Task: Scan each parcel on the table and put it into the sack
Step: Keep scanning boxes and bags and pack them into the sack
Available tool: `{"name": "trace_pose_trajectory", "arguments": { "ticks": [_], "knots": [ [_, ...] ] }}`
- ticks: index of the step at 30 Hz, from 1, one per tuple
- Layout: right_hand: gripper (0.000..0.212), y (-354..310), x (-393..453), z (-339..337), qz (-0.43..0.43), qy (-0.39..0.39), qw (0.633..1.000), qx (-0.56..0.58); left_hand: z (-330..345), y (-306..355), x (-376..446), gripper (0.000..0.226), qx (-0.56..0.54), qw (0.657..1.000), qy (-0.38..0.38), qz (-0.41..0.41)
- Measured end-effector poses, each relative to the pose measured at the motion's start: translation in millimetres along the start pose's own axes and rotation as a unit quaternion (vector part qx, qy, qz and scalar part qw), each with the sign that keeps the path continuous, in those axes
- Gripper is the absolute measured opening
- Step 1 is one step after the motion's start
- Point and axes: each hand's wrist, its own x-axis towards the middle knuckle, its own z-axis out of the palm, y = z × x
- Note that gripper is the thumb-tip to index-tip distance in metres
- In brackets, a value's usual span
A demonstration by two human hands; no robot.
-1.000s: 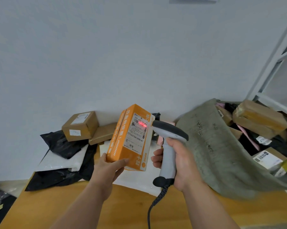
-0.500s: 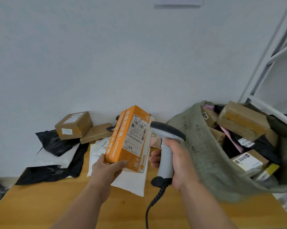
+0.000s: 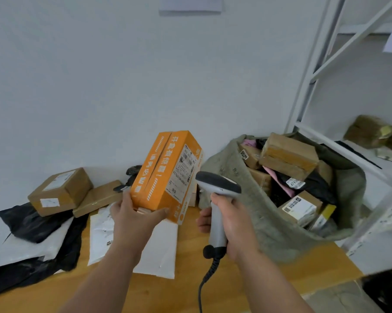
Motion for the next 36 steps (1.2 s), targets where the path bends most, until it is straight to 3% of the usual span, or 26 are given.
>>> {"name": "trace_pose_trajectory", "arguments": {
  "ticks": [10, 16, 25, 36],
  "knots": [
    [0.017, -9.0, 11.6, -17.4, -0.030, 0.092, 0.995, -0.007, 34.0, 57.1, 19.5, 0.120, 0.056, 0.984, -0.053, 0.161],
    [0.013, -11.4, 8.1, -37.2, -0.044, 0.130, 0.990, 0.020, 60.6, 85.6, 17.4, 0.123, 0.073, 0.974, -0.074, 0.201],
    [0.007, -45.5, 30.0, -118.1, -0.101, 0.237, 0.966, 0.023, 122.4, 142.2, -6.5, 0.124, 0.049, 0.958, -0.075, 0.273],
    [0.010, -90.5, 93.8, -290.9, -0.067, 0.287, 0.955, -0.045, 260.8, 201.6, -54.4, 0.114, 0.239, 0.869, -0.028, 0.432]
  ]
}}
